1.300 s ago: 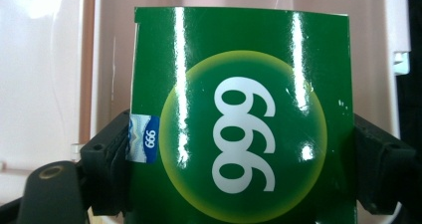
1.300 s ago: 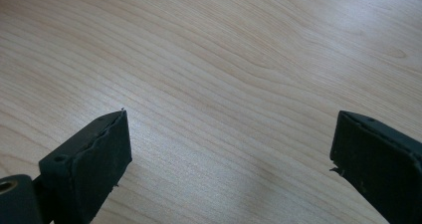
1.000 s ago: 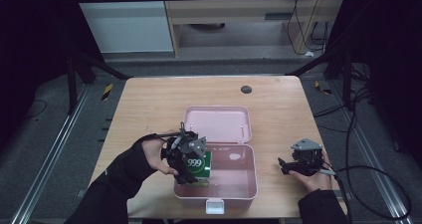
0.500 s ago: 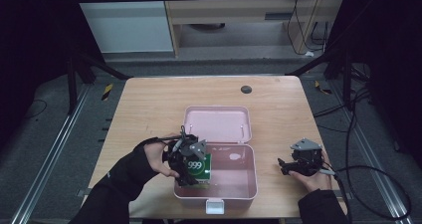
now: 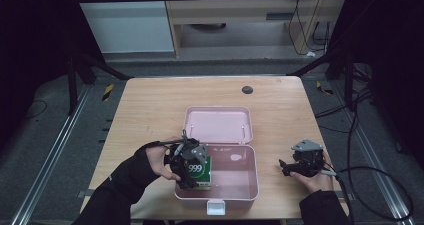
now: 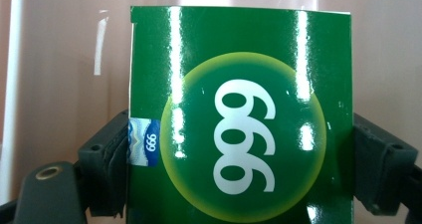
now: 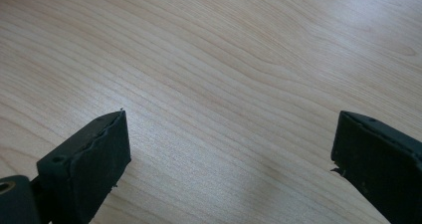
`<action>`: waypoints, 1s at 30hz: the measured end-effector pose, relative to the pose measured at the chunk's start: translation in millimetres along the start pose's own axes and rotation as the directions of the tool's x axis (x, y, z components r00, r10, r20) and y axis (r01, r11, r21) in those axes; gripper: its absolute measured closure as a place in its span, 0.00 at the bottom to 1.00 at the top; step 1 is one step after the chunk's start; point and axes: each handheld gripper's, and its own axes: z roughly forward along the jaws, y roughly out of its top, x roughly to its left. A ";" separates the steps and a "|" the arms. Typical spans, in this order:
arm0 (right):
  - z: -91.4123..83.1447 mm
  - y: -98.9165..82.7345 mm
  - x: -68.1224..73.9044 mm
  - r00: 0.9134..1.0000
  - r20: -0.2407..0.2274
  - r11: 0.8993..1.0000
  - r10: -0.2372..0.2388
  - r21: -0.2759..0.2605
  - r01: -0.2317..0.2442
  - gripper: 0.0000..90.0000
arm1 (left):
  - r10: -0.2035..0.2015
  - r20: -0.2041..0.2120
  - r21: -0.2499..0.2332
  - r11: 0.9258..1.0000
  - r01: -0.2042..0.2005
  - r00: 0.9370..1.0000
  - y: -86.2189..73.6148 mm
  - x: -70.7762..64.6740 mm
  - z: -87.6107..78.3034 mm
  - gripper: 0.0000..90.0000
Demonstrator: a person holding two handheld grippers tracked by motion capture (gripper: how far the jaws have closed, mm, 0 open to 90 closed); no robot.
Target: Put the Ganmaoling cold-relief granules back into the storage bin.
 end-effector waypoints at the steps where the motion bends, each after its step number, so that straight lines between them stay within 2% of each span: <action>1: 0.0 0.0 0.2 1.000 -0.001 1.000 0.002 0.000 -0.002 0.03 | -0.007 -0.002 -0.002 1.000 0.007 1.000 -0.2 -0.5 0.4 0.15; 4: 0.0 0.0 0.0 1.000 -0.002 1.000 -0.002 -0.001 0.002 0.03 | -0.011 -0.007 -0.008 1.000 0.011 1.000 -1.0 0.0 -0.4 0.14; 6: 0.1 0.0 0.2 1.000 -0.002 1.000 0.000 -0.001 0.000 0.03 | -0.013 0.000 -0.028 1.000 0.013 1.000 -0.9 0.4 -4.6 0.13; 8: 0.1 0.0 0.4 1.000 -0.003 1.000 -0.001 0.000 0.001 0.03 | -0.047 -0.001 -0.094 0.995 0.047 0.999 -1.0 -2.1 -10.1 0.14; 11: 0.2 0.1 0.6 1.000 -0.002 1.000 -0.002 0.002 0.002 0.03 | -0.058 -0.018 -0.126 0.991 0.055 0.998 -0.6 -4.0 -17.6 0.15; 13: 0.2 0.0 0.4 1.000 -0.003 1.000 -0.004 -0.001 0.004 0.03 | -0.091 -0.027 -0.188 0.979 0.084 0.996 -0.8 -7.1 -22.4 0.17; 14: 0.1 0.0 0.6 1.000 -0.004 1.000 0.001 0.000 -0.001 0.03 | -0.143 -0.020 -0.256 0.958 0.133 0.990 -0.7 -11.4 -24.0 0.17; 15: 0.0 0.0 0.2 1.000 -0.003 1.000 -0.002 -0.002 0.002 0.03 | -0.193 -0.004 -0.317 0.931 0.182 0.981 -0.2 -15.1 -23.8 0.18; 16: 0.0 0.0 0.2 1.000 -0.004 1.000 -0.001 -0.005 0.001 0.03 | -0.320 0.047 -0.451 0.838 0.306 0.946 3.1 -24.4 -20.6 0.19; 17: -0.3 0.2 0.3 1.000 -0.003 1.000 0.003 -0.005 -0.003 0.03 | -0.372 0.059 -0.499 0.793 0.350 0.927 5.2 -28.3 -21.4 0.21; 18: -0.2 0.1 0.3 1.000 -0.003 1.000 0.006 -0.007 -0.006 0.03 | -0.380 0.057 -0.518 0.779 0.353 0.923 4.7 -29.1 -25.0 0.22; 19: -0.4 0.1 0.3 1.000 -0.004 1.000 0.006 -0.006 -0.006 0.03 | -0.371 0.047 -0.518 0.785 0.340 0.927 2.9 -28.5 -29.9 0.23; 20: -0.5 0.1 0.2 1.000 -0.004 1.000 0.007 -0.006 -0.007 0.03 | -0.367 0.042 -0.523 0.784 0.333 0.929 1.6 -28.1 -33.4 0.24; 21: -0.5 0.1 0.1 1.000 -0.004 1.000 0.007 -0.006 -0.007 0.03 | -0.380 0.041 -0.542 0.768 0.340 0.924 0.2 -28.8 -38.3 0.26; 22: -0.9 0.1 0.0 1.000 -0.005 1.000 0.010 -0.006 -0.010 0.03 | -0.397 0.044 -0.566 0.746 0.350 0.917 -0.9 -29.7 -41.3 0.27; 24: -1.4 0.2 -0.3 1.000 -0.005 1.000 0.012 -0.004 -0.012 0.03 | -0.407 0.025 -0.581 0.737 0.344 0.913 -5.4 -28.6 -48.5 0.29; 25: -1.5 0.2 -0.5 1.000 -0.004 1.000 0.011 -0.004 -0.011 0.04 | -0.432 0.029 -0.601 0.713 0.361 0.901 -8.5 -29.0 -52.0 0.30; 26: -1.7 0.1 -0.7 1.000 -0.005 1.000 0.010 -0.006 -0.010 0.04 | -0.470 0.044 -0.635 0.668 0.388 0.882 -9.9 -30.6 -53.1 0.30; 27: -1.7 0.1 -0.8 1.000 -0.003 1.000 0.011 -0.006 -0.011 0.04 | -0.519 0.066 -0.675 0.606 0.422 0.852 -10.6 -32.6 -53.5 0.30; 29: -1.8 0.0 -0.7 1.000 -0.003 1.000 0.014 -0.010 -0.014 0.05 | -0.564 0.078 -0.713 0.545 0.442 0.822 -16.5 -32.8 -57.9 0.32; 30: -2.0 0.0 -0.6 1.000 -0.005 1.000 0.015 -0.006 -0.015 0.05 | -0.567 0.073 -0.718 0.541 0.438 0.820 -21.8 -31.5 -61.3 0.32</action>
